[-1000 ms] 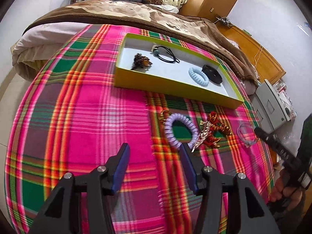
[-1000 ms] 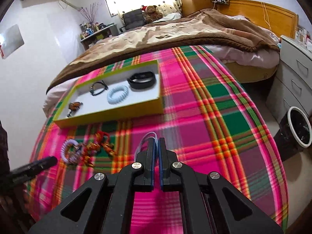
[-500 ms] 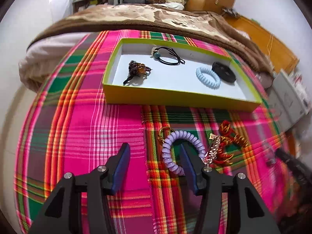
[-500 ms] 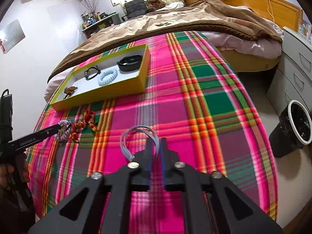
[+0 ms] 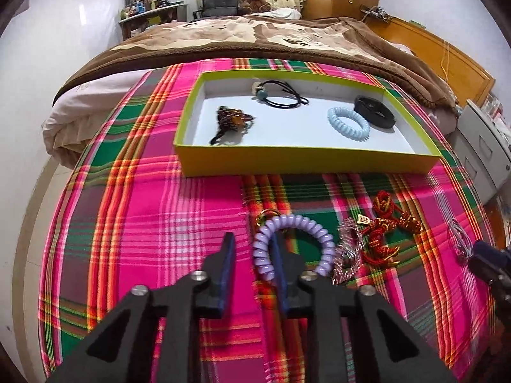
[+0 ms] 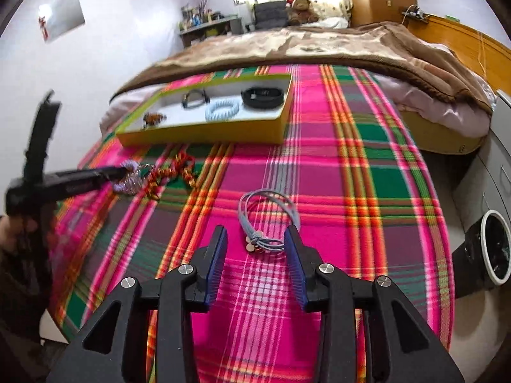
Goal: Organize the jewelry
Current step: 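Grasp the lavender coiled hair tie with the left tool while the right tool lifts the grey cord, then carry the lavender coil into the box and open the left tool while the right tool carries the grey cord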
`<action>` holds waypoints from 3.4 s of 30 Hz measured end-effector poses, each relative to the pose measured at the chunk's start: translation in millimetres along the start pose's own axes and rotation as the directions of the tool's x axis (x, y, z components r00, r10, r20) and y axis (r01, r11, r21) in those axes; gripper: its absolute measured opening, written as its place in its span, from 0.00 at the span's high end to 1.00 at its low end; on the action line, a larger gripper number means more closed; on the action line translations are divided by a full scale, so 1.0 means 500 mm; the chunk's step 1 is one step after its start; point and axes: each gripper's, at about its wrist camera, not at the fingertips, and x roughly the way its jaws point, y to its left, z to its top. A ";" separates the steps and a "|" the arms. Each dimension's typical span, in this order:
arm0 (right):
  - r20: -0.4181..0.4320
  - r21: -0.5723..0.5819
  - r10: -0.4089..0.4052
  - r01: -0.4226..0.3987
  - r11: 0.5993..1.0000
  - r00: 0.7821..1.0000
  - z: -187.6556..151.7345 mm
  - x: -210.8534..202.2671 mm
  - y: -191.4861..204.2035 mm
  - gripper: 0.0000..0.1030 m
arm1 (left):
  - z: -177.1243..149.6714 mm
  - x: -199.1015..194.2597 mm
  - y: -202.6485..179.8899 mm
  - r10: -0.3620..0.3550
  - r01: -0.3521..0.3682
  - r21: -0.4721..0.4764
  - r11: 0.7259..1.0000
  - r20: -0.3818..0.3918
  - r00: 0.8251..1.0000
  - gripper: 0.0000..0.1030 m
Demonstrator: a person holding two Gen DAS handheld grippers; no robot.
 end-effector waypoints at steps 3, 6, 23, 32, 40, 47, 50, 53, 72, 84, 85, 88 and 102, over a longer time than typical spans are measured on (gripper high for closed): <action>-0.018 -0.051 -0.046 0.045 0.998 0.999 -0.002 0.015 0.010 0.63 | -0.006 -0.005 0.013 -0.018 0.018 -0.022 1.000 -0.002 1.000 0.88; -0.020 -0.080 -0.065 0.064 0.995 0.998 -0.001 0.018 0.013 0.63 | -0.013 -0.009 0.023 -0.043 0.044 -0.039 0.998 0.002 0.999 0.88; 0.038 -0.006 -0.107 0.107 0.994 0.994 0.008 0.004 0.002 0.83 | -0.035 -0.044 0.053 -0.128 0.129 -0.072 0.989 0.014 0.992 0.89; 0.069 0.011 -0.089 0.088 0.996 0.994 0.016 -0.011 0.016 0.83 | -0.035 -0.032 0.052 -0.079 0.078 -0.033 0.996 -0.015 0.997 0.62; 0.075 0.006 -0.075 0.075 0.997 0.994 0.022 -0.009 0.026 0.83 | -0.024 -0.016 0.010 0.014 -0.013 0.122 0.992 -0.007 1.000 0.56; 0.076 0.007 -0.070 0.070 0.998 0.995 0.023 -0.007 0.030 0.83 | -0.024 -0.018 0.016 -0.049 0.050 0.096 0.994 -0.007 0.999 0.90; 0.079 0.010 -0.072 0.072 0.997 0.994 0.023 -0.009 0.028 0.83 | -0.030 -0.023 0.019 -0.069 0.069 0.070 0.995 0.004 0.998 0.90; 0.085 0.014 -0.076 0.075 0.997 0.993 0.023 -0.012 0.027 0.83 | -0.030 -0.029 0.033 -0.108 0.108 0.011 0.994 0.007 0.994 0.90; 0.157 -0.026 -0.054 0.059 0.998 0.986 0.094 -0.032 0.059 0.83 | 0.048 -0.098 0.040 -0.155 0.161 -0.031 0.986 0.134 0.979 0.90; 0.154 -0.082 -0.062 0.075 0.994 0.986 0.193 0.031 0.067 0.83 | 0.148 -0.060 0.022 -0.204 0.211 -0.034 0.977 0.146 0.968 0.90; 0.149 -0.081 -0.063 0.076 0.994 0.987 0.197 0.039 0.064 0.83 | 0.155 -0.052 0.021 -0.201 0.209 -0.040 0.977 0.142 0.969 0.90; 0.129 -0.067 -0.067 0.076 0.995 0.989 0.217 0.070 0.051 0.83 | 0.176 -0.032 0.011 -0.170 0.174 -0.019 0.985 0.142 0.975 0.90; 0.014 -0.097 -0.071 0.072 0.993 0.997 0.253 0.181 0.034 0.83 | 0.214 0.091 -0.004 -0.184 0.185 -0.033 0.982 0.031 0.982 0.90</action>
